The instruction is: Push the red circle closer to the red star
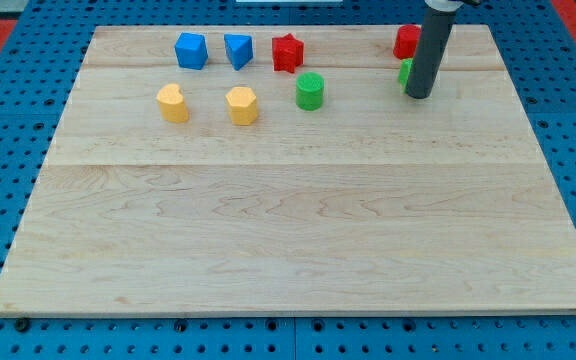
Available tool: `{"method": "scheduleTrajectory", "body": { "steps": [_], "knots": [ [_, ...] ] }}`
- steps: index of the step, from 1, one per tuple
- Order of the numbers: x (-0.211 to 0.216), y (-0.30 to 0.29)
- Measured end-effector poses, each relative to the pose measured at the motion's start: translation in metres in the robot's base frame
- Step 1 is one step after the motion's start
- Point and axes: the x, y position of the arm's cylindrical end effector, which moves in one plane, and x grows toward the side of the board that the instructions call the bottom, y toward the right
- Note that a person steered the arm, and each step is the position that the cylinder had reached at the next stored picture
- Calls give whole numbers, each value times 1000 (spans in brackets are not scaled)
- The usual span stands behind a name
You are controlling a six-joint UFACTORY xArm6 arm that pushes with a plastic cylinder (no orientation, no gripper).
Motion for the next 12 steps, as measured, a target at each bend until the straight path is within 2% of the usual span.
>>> {"method": "scheduleTrajectory", "body": {
  "steps": [1,2,3,4,5,6,7,8,9,10,11,12],
  "knots": [
    [27,-38],
    [32,-99],
    [91,-108],
    [81,-179],
    [29,-187],
    [18,-187],
    [24,-178],
    [60,-151],
    [46,-34],
    [-3,83],
    [-71,72],
    [-102,64]
  ]
}}
